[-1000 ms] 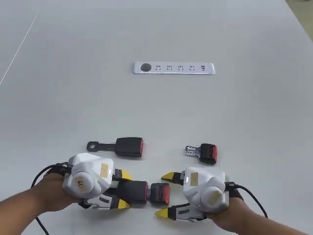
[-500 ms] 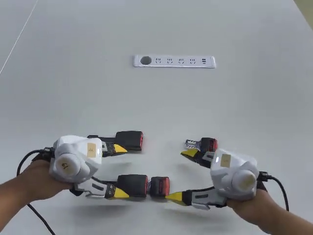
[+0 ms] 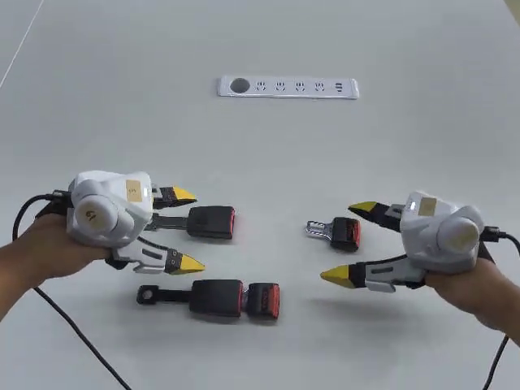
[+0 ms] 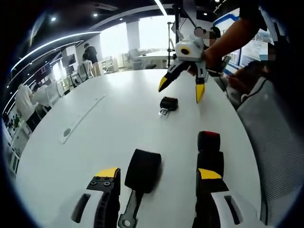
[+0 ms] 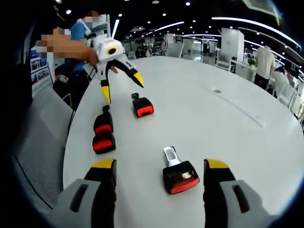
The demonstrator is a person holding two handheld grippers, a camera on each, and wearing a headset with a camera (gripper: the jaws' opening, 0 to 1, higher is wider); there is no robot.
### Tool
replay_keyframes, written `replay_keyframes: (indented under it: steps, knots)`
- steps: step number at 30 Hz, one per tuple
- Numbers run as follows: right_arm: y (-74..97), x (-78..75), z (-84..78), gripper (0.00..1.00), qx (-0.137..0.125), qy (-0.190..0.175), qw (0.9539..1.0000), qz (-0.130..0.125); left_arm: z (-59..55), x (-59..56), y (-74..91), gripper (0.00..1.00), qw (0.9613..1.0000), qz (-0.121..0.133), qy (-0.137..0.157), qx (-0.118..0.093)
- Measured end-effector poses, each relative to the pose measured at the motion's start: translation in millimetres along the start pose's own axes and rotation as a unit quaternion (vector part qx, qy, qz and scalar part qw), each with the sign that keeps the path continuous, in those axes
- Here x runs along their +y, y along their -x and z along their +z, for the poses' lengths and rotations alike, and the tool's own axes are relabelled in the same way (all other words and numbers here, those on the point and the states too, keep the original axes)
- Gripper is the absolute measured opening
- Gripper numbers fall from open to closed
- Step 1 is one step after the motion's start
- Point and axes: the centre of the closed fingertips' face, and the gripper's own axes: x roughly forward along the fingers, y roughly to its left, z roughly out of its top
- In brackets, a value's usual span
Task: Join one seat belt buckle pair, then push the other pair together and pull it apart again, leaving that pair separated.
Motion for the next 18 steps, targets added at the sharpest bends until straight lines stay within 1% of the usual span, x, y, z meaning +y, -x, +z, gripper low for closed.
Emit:
replay_keyframes:
  steps: [4,7,8,9,10,11,12,14,17,18]
  knots:
    - [-4.6,-11.9,-8.3,0.76,0.018,0.006,0.9998,0.005,-0.6,9.5,-3.3,0.66,0.9998,-0.007,-0.01,0.014]
    - [-8.9,-15.2,-14.1,0.76,0.031,0.004,0.9994,0.012,-0.7,17.1,-7.5,0.66,0.9998,-0.012,-0.009,0.015]
    - [-9.8,-15.4,-15.2,0.76,0.034,0.006,0.9993,0.014,-1.8,18.2,-9.3,0.66,0.9997,-0.015,-0.008,0.017]
    - [-11.1,-16.9,-16.7,0.75,0.038,0.008,0.9991,0.015,-5.5,19.7,-12.2,0.66,0.9995,-0.021,-0.006,0.023]
    - [-11.7,-17.1,-17.4,0.75,0.04,0.008,0.999,0.017,-8.0,19.7,-14.2,0.66,0.9993,-0.026,0.0,0.028]
    - [-12.9,-17.2,-19.4,0.74,0.042,0.006,0.9989,0.022,-8.8,19.2,-17.0,0.66,0.9991,-0.033,0.002,0.025]
    - [-13.6,-16.9,-20.8,0.72,0.044,0.006,0.9987,0.025,-9.3,18.2,-18.9,0.65,0.999,-0.038,0.001,0.024]
    - [-14.7,-14.5,-23.9,0.68,0.049,0.008,0.9981,0.035,-13.9,19.4,-23.6,0.64,0.9986,-0.042,-0.001,0.031]
    - [-15.7,-13.1,-26.9,0.66,0.055,0.018,0.9975,0.04,-17.3,18.8,-25.9,0.64,0.9982,-0.052,-0.001,0.03]
    - [-16.1,-12.4,-29.6,0.66,0.06,0.019,0.9971,0.043,-18.4,18.6,-26.5,0.63,0.9981,-0.055,0.0,0.028]
